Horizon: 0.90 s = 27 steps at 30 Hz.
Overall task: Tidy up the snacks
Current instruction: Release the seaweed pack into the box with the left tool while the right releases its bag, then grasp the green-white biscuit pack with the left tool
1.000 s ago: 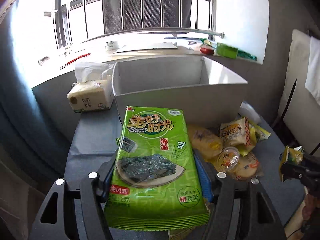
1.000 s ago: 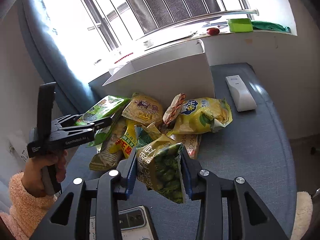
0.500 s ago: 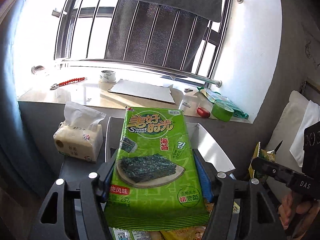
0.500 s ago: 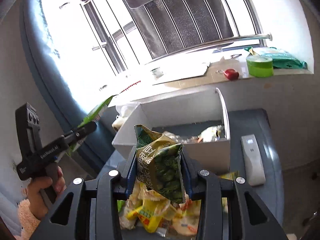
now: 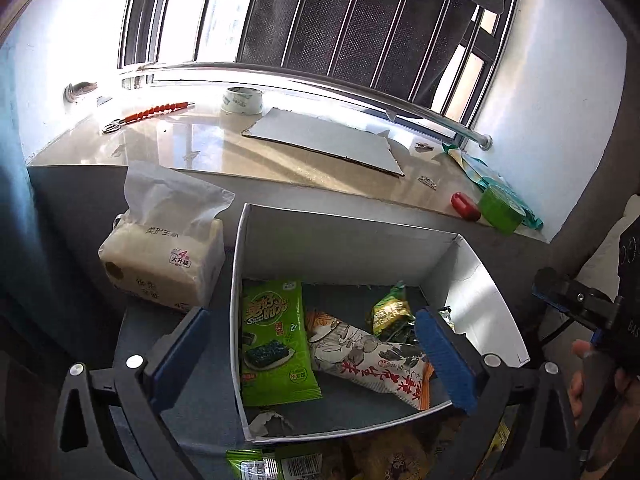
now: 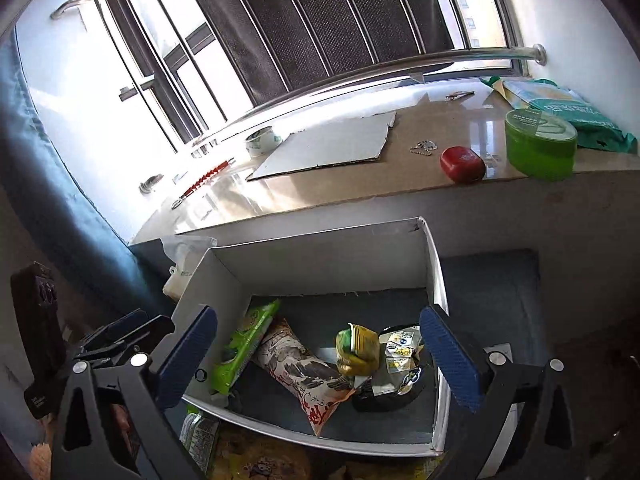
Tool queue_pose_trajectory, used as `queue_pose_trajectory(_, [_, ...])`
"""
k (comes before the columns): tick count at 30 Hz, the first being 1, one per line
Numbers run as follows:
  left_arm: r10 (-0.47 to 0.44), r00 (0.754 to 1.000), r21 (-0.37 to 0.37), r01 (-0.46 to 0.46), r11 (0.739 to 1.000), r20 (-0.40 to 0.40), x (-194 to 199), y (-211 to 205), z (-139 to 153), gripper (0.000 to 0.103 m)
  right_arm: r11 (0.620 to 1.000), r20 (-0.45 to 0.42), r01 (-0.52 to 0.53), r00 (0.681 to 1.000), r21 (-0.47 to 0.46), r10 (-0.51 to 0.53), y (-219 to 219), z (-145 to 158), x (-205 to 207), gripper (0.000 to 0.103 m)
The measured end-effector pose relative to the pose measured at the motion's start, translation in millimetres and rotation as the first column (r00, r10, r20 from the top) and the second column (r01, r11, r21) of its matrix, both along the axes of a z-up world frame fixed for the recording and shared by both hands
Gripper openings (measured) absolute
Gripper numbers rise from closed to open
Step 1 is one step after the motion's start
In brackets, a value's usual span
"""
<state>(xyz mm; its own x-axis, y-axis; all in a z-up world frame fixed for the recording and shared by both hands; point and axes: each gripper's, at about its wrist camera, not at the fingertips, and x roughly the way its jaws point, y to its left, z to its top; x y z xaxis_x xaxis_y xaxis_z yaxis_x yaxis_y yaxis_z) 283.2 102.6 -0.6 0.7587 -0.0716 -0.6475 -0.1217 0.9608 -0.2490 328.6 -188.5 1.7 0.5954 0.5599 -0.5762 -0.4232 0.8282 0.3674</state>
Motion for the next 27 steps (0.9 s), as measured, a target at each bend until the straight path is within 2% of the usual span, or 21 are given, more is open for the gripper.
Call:
queue_pose_trajectory(4, [0.029,0.996,0.068,-0.036,0.997,0.089,-33,0,16,0.103,0.999,0.013,0.005,1.000,0.050,-0.005,-11,6,-15,0.103])
queue_pose_trajectory(6, [-0.018,0.991,0.083,0.007,0.996,0.135,-52,-5,24,0.103,0.998,0.020,0.000,1.000,0.063,-0.002,-16,9,-27,0.103])
queue_pose_trajectory(10, [-0.098,0.983,0.054,0.091,0.994,0.154,-92,-16,28,0.103,0.996,0.035,-0.010,0.999,0.094,0.007,-27,9,-64,0.103])
queue_pose_trajectory(12, [-0.129,0.981,0.045,0.123,0.991,0.144,-112,-24,24,0.103,0.995,0.062,-0.043,0.997,0.091,0.037,-30,8,-87,0.103])
queue_pose_trajectory(16, [-0.111,0.987,0.088,0.101,0.991,0.113,-159,-37,2,0.103,0.991,0.108,-0.079,0.992,0.105,0.068,-41,-4,-142,0.103])
queue_pose_trajectory(18, [-0.090,0.991,0.075,0.083,0.994,0.099,-179,-39,-12,0.103,0.988,0.111,-0.110,0.989,0.109,0.098,-46,-17,-169,0.103])
queue_pose_trajectory(21, [-0.089,0.994,0.042,0.086,0.995,0.062,-200,-44,-34,0.103,0.992,0.144,-0.113,0.984,0.048,0.105,-51,-41,-210,0.103])
queue_pose_trajectory(24, [-0.105,0.994,0.013,0.105,0.994,0.040,-206,-52,-52,0.103,0.995,0.146,-0.097,0.984,-0.014,0.098,-54,-69,-239,0.103])
queue_pose_trajectory(27, [-0.110,0.994,0.052,0.110,0.993,-0.010,-191,-57,-62,0.103,0.995,0.130,-0.092,0.987,-0.037,0.096,-60,-87,-257,0.103])
